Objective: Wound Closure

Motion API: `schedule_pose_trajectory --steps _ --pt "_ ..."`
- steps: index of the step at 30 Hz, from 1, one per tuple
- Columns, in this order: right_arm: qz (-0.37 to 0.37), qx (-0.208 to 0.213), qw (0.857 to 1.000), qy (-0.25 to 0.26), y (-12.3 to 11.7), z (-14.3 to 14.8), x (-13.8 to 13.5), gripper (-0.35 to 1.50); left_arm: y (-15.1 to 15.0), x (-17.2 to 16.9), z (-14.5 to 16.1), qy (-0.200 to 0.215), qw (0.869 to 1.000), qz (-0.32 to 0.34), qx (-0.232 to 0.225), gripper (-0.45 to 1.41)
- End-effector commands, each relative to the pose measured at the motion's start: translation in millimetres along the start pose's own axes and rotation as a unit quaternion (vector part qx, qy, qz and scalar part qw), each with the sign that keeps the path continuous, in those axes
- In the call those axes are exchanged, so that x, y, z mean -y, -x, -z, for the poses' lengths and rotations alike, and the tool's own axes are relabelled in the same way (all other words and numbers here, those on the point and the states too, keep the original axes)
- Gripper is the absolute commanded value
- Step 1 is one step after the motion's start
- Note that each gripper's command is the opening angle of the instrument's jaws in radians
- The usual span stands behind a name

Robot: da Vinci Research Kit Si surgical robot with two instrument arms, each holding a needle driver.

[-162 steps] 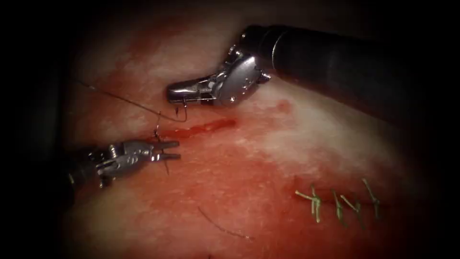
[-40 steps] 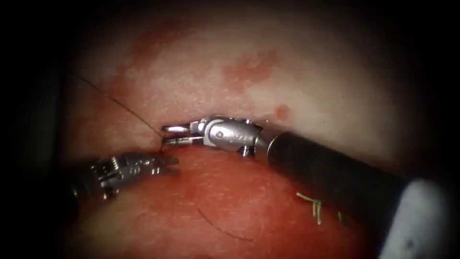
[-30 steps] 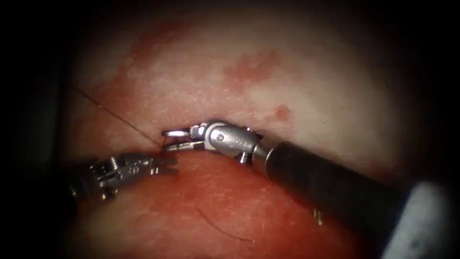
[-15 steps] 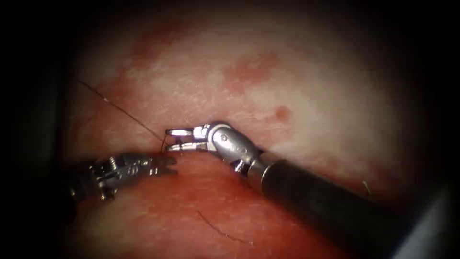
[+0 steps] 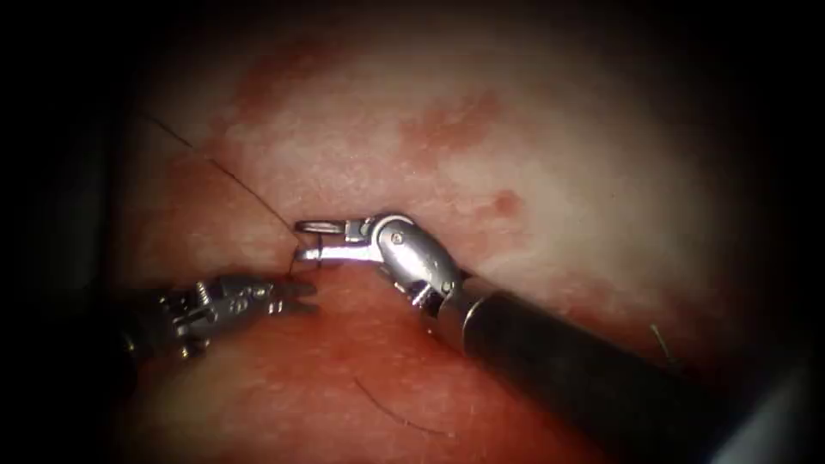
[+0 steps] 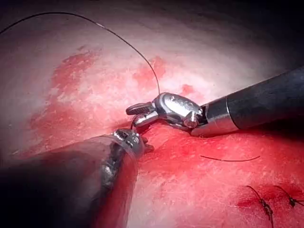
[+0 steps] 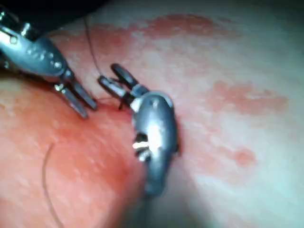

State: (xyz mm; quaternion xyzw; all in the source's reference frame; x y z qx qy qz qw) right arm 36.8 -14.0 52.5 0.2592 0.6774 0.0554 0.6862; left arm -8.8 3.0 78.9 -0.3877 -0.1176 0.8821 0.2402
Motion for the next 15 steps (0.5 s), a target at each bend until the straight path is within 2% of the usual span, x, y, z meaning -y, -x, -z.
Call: schedule_pose_trajectory --steps 1,15 --pt "-0.016 0.002 1.000 -0.005 0.5 -0.9 -0.2 -0.35 0.1 0.1 -0.9 0.001 1.000 0.000 0.000 -0.11" --pt "-0.067 0.011 0.997 -0.025 1.2 -1.2 0.6 -0.35 0.1 0.2 -0.8 0.001 1.000 0.000 0.000 -0.11"
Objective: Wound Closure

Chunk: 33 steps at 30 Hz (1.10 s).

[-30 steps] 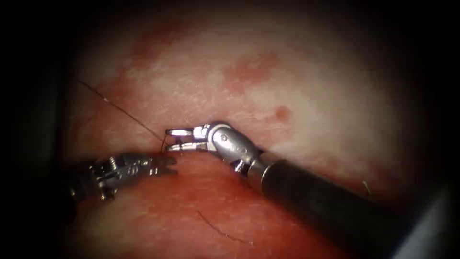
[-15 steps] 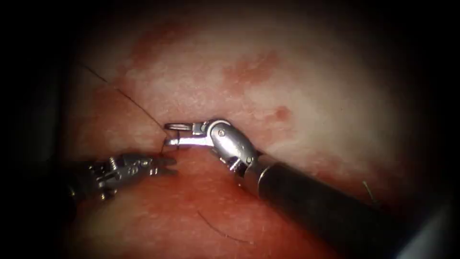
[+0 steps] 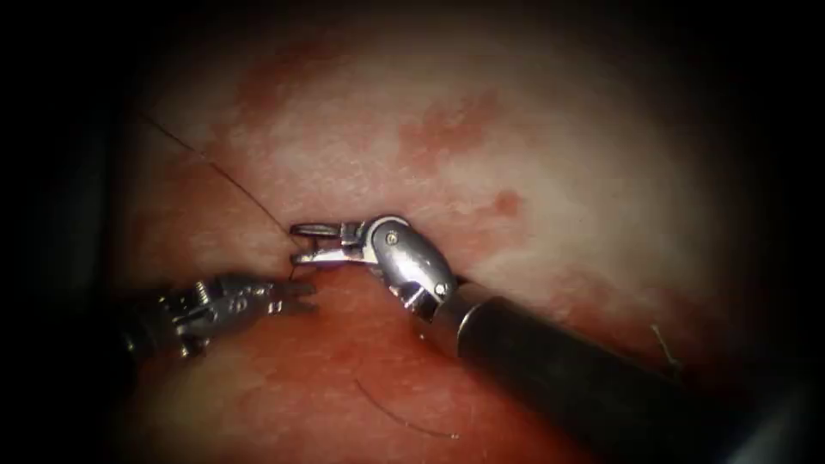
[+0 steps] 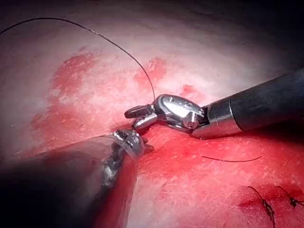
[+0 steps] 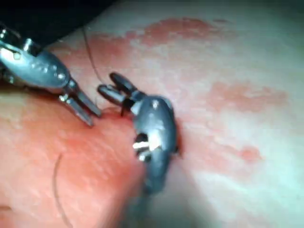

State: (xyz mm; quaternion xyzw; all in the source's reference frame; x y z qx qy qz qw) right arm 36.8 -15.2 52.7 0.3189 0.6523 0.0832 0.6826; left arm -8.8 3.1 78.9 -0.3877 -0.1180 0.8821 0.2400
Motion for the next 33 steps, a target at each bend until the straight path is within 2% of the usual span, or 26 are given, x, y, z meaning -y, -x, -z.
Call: schedule_pose_trajectory --steps 1,22,33 --pt "-0.006 0.000 1.000 -0.005 0.5 -0.9 -0.3 -0.35 0.1 0.1 -0.9 0.001 1.000 0.000 0.000 -0.11" --pt "-0.085 0.003 0.996 -0.013 2.0 0.1 0.7 -0.35 0.2 0.1 -0.7 0.001 1.000 -0.001 0.001 -0.13" --pt "-0.124 0.010 0.992 -0.028 3.1 -0.4 1.2 -0.35 0.3 0.2 -0.6 0.002 1.000 0.002 0.003 -0.13"
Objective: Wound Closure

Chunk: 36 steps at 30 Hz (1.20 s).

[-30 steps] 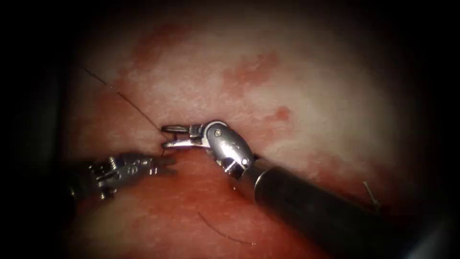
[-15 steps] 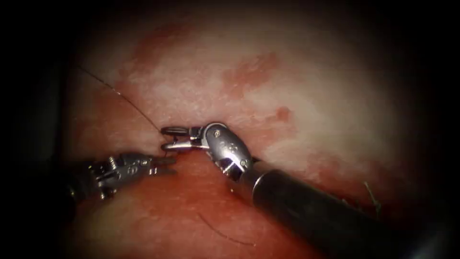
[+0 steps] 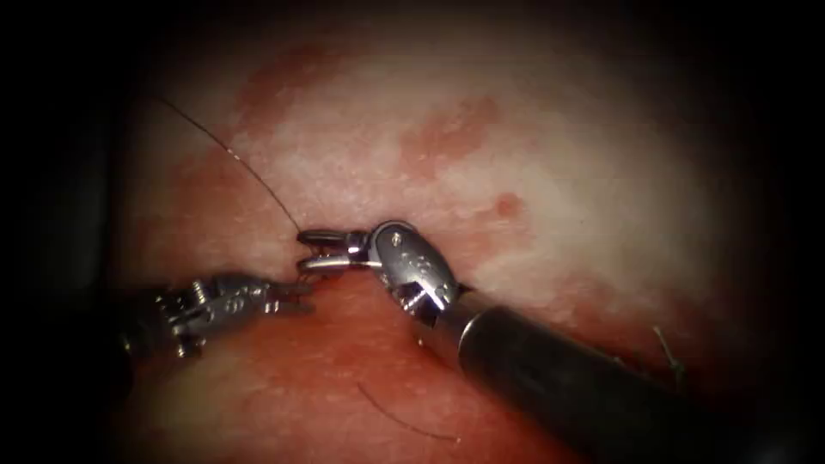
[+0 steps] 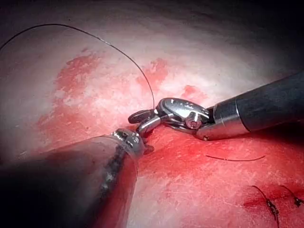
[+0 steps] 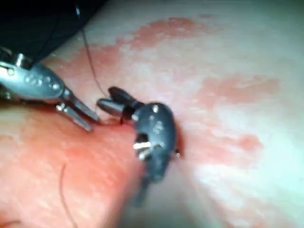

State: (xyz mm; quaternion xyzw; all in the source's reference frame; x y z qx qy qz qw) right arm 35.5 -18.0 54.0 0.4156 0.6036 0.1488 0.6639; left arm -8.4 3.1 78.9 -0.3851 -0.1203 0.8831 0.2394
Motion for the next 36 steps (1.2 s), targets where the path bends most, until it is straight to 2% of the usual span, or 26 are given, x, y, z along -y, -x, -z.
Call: schedule_pose_trajectory --steps 1,7,13,15,18,23,24,26,30,36 --pt "0.001 0.003 1.000 -0.005 0.1 -1.3 -0.9 -0.35 0.1 0.1 -0.9 0.001 1.000 0.001 -0.001 -0.13" --pt "0.003 0.008 1.000 -0.017 -0.3 -2.1 -0.6 -0.35 0.2 0.1 -0.7 0.001 1.000 0.001 -0.001 -0.15" --pt "0.004 0.006 1.000 0.005 -0.3 0.1 -0.3 -0.35 0.2 0.1 -0.8 0.001 1.000 0.001 -0.001 -0.15" --pt "0.017 0.000 1.000 0.010 -0.7 0.2 -0.5 -0.35 0.1 0.1 -0.8 0.001 1.000 0.001 -0.001 -0.15" --pt "0.099 -0.009 0.995 0.027 -2.9 0.1 -1.4 -0.35 0.1 0.0 -0.9 0.001 1.000 0.001 0.001 -0.15" --pt "0.214 -0.016 0.976 0.044 -6.5 -0.2 -2.9 -0.35 0.1 0.0 -0.9 0.001 1.000 0.001 0.002 -0.15" --pt "0.214 -0.016 0.976 0.044 -6.5 -0.2 -2.9 -0.35 0.1 0.0 -0.9 0.001 1.000 0.001 0.002 -0.15" --pt "0.276 -0.013 0.960 0.055 -8.2 -0.3 -3.6 -0.35 0.1 -0.1 -0.9 0.001 1.000 0.001 0.002 -0.15" --pt "0.341 -0.006 0.937 0.075 -9.5 0.0 -4.4 -0.35 0.0 -0.2 -1.0 0.001 1.000 0.001 0.003 -0.15" --pt "0.396 -0.013 0.913 0.099 -11.1 1.6 -5.0 -0.35 0.0 -0.3 -1.0 0.000 1.000 0.001 0.004 -0.15"
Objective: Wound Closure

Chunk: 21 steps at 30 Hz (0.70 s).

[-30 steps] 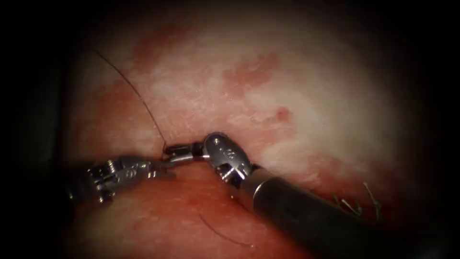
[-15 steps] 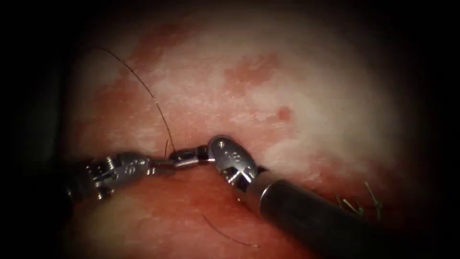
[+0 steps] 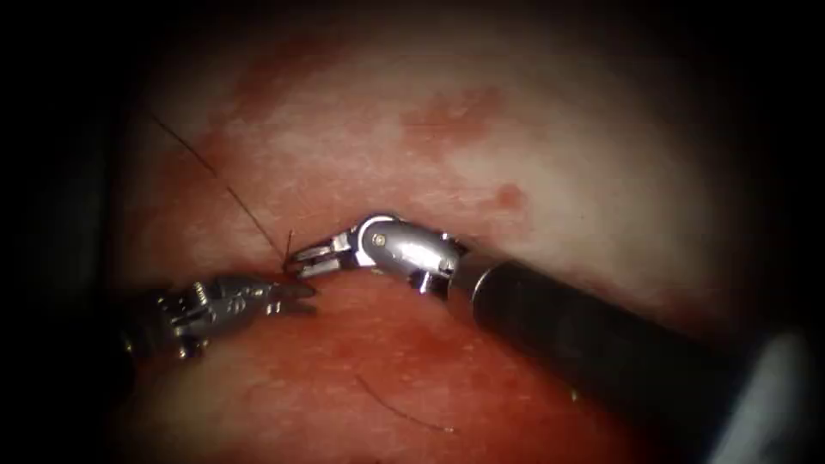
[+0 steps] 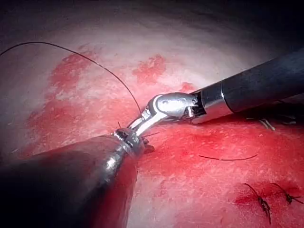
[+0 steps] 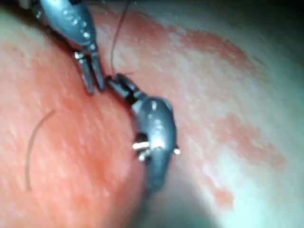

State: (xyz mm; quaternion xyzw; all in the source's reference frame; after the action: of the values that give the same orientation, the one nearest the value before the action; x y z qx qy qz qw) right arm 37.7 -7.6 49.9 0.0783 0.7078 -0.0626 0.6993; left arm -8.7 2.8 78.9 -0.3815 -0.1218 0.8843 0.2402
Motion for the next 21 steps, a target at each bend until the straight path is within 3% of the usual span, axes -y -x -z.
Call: schedule_pose_trajectory --steps 1,9,21 --pt "0.004 -0.002 1.000 0.004 0.4 -0.2 -1.1 -0.35 0.0 0.0 -0.8 0.000 1.000 0.000 0.000 -0.15" --pt "0.020 -0.013 0.999 0.028 -2.3 1.1 -3.7 -0.35 -0.4 -0.5 -1.3 -0.003 1.000 0.002 0.001 -0.16" --pt "0.018 -0.017 0.999 0.035 -2.6 1.3 -4.6 -0.35 -0.2 -0.3 -1.7 -0.002 1.000 0.000 0.002 -0.15"
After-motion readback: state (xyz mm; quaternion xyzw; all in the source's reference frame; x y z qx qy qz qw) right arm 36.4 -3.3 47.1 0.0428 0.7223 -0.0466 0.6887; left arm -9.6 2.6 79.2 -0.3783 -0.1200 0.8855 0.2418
